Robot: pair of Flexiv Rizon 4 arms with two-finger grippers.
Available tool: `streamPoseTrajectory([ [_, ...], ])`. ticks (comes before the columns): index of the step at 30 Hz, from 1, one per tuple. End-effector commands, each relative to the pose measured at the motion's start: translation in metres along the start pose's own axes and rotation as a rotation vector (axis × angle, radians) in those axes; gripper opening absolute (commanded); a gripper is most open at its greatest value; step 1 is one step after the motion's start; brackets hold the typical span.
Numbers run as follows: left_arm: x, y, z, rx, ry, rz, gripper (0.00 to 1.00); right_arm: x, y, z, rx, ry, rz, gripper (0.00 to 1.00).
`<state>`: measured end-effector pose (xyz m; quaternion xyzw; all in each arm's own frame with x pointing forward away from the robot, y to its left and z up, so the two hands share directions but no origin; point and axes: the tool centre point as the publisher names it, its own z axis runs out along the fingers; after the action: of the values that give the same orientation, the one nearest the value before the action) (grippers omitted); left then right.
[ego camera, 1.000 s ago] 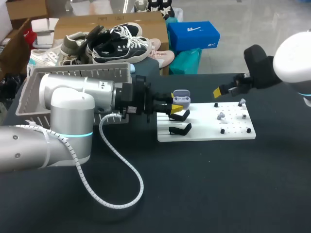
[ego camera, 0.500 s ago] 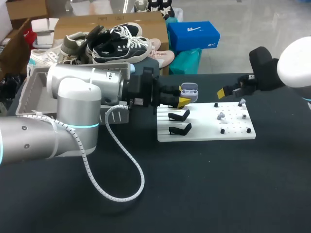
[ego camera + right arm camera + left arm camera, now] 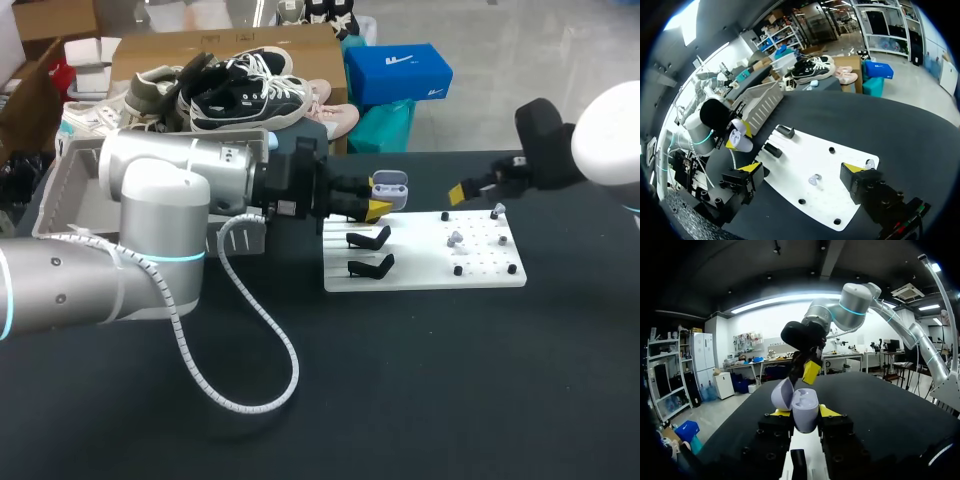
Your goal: Pick up each earbud case from the left stands, insert the matching earbuds, close the lid, and place the case in the box.
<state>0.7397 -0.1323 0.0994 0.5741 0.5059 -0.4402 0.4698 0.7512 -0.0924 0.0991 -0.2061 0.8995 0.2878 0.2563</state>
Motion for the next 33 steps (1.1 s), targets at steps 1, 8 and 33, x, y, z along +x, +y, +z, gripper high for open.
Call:
streamPoseTrajectory([
  [1,0.0,0.0,0.0,-0.002,-0.002,0.001,0.0,0.002,-0.002,-0.007,0.026,0.01,-0.004,1.0],
  [8,0.0,0.0,0.0,-0.002,-0.002,0.001,0.0,0.002,-0.01,-0.027,0.121,0.034,-0.088,1.0],
  [33,0.0,0.0,0.0,-0.002,-0.002,0.001,0.0,0.022,-0.05,0.0,0.374,0.19,-0.195,1.0],
])
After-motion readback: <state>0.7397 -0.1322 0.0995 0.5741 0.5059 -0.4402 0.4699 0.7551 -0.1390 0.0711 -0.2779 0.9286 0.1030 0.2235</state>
